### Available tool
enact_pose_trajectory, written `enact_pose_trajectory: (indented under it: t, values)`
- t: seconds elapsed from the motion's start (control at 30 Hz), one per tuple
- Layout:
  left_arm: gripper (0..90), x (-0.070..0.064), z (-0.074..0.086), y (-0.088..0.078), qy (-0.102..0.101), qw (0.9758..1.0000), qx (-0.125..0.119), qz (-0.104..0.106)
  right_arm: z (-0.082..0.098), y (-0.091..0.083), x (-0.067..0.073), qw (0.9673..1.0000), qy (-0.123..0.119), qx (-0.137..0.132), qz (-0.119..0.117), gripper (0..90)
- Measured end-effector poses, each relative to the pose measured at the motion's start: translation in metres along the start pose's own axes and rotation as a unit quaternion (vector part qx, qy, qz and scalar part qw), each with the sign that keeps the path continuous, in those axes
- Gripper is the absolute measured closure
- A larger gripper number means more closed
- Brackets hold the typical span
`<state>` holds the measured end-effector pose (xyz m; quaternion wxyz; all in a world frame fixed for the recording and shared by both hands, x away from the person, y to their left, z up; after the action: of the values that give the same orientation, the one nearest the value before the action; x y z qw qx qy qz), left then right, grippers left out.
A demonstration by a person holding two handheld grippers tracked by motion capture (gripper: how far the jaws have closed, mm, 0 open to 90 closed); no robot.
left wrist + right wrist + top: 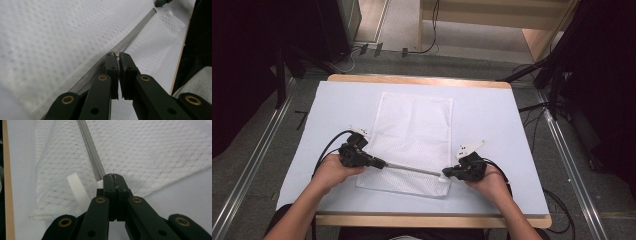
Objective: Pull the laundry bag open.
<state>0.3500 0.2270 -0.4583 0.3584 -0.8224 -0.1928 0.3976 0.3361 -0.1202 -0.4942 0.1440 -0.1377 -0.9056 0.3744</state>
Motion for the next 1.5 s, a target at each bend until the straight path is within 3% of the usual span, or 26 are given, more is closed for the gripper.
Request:
enact_pose_trajectory:
  t: [0.47,0.63,0.8,0.97,1.27,1.33,1.4,1.5]
  values:
    - [88.0,0.039,0.030,-0.036,-0.051,0.9980,-0.020,-0.032,-0.001,0.000,-0.001,1.0000,0.001,0.001,-0.003,90.0]
    - [88.0,0.042,0.041,-0.044,-0.065,0.9971,-0.032,-0.023,-0.001,0.000,-0.001,1.0000,0.001,0.003,-0.005,90.0]
    - [87.9,0.037,0.047,-0.045,-0.054,0.9978,-0.027,-0.028,-0.002,0.000,-0.002,1.0000,0.000,0.007,-0.006,90.0]
    - [87.8,0.035,0.049,-0.045,-0.058,0.9976,-0.028,-0.026,-0.003,0.001,-0.004,0.9999,-0.002,0.009,-0.010,90.0]
    - [86.6,0.029,0.058,-0.044,-0.047,0.9980,-0.032,-0.028,-0.008,0.002,-0.007,0.9996,0.000,0.021,-0.017,90.0]
    - [80.5,0.030,0.059,-0.043,-0.042,0.9979,-0.035,-0.034,-0.009,0.002,-0.008,0.9994,0.004,0.026,-0.021,90.0]
    - [74.2,0.030,0.059,-0.046,-0.035,0.9976,-0.049,-0.033,-0.011,0.001,-0.009,0.9991,0.001,0.027,-0.033,82.0]
    - [64.4,0.030,0.059,-0.053,-0.026,0.9950,-0.084,-0.047,-0.014,-0.003,-0.012,0.9996,0.001,0.020,-0.020,77.2]
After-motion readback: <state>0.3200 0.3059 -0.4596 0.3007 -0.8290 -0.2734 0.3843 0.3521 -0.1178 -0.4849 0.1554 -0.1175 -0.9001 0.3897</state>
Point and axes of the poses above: each handheld gripper's, and its own axes: y roughly forward along the jaws, z roughly out of its underside, x roughly to its left, the point moved 3 cm from there along y, roughly forward along the jaws, and after that the axes turned 5 degrees about -y, right-handed, at the moved point
